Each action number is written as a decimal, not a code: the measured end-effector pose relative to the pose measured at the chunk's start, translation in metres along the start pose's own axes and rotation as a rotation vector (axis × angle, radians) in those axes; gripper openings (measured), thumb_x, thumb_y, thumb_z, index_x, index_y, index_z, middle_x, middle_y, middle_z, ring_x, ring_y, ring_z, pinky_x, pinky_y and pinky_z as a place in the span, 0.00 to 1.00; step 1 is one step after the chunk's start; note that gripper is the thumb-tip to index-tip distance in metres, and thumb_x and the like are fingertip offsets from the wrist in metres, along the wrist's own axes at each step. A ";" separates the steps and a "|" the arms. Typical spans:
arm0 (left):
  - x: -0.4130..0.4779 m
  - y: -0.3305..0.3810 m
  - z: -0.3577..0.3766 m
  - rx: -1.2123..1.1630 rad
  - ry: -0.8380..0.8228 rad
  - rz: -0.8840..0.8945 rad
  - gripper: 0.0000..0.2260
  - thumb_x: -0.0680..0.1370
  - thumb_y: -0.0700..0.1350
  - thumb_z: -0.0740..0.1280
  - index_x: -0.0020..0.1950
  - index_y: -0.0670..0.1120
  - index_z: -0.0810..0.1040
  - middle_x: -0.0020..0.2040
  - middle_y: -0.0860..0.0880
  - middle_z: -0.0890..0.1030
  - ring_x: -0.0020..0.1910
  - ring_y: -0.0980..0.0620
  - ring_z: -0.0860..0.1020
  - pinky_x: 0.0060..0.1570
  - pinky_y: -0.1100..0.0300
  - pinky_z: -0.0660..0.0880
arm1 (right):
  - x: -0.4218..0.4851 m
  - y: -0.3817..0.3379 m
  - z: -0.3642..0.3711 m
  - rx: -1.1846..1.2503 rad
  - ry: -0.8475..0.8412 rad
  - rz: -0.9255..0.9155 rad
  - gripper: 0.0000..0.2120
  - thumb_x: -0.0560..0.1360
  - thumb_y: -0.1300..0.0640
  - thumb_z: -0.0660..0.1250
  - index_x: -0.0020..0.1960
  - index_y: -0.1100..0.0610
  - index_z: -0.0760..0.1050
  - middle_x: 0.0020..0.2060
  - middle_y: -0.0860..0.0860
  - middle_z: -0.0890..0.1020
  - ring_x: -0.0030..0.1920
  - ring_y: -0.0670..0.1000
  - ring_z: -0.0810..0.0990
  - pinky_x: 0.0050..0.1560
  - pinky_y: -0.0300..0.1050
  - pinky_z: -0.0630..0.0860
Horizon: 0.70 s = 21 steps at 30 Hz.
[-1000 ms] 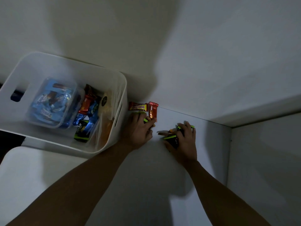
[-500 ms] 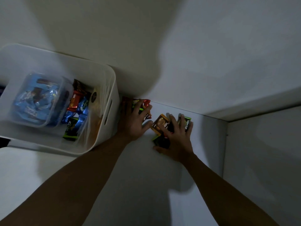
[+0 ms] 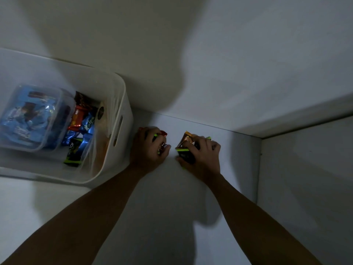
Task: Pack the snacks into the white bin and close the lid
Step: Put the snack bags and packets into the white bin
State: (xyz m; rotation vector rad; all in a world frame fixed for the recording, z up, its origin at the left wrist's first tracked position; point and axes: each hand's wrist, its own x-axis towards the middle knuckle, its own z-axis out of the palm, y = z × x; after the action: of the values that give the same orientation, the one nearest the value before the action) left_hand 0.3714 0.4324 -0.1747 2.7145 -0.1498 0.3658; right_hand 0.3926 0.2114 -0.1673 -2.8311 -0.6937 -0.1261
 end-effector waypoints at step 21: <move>0.002 0.004 -0.008 -0.204 0.057 0.077 0.03 0.75 0.37 0.69 0.46 0.39 0.82 0.53 0.43 0.81 0.56 0.43 0.78 0.59 0.54 0.74 | 0.028 -0.004 0.016 0.030 0.213 0.043 0.11 0.71 0.40 0.71 0.48 0.45 0.83 0.52 0.43 0.82 0.52 0.52 0.78 0.48 0.50 0.64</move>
State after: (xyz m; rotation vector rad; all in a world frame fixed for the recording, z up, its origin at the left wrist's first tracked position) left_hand 0.3706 0.4315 -0.1659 2.4993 -0.2609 0.4259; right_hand 0.4158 0.2313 -0.1783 -2.7476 -0.5824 -0.3996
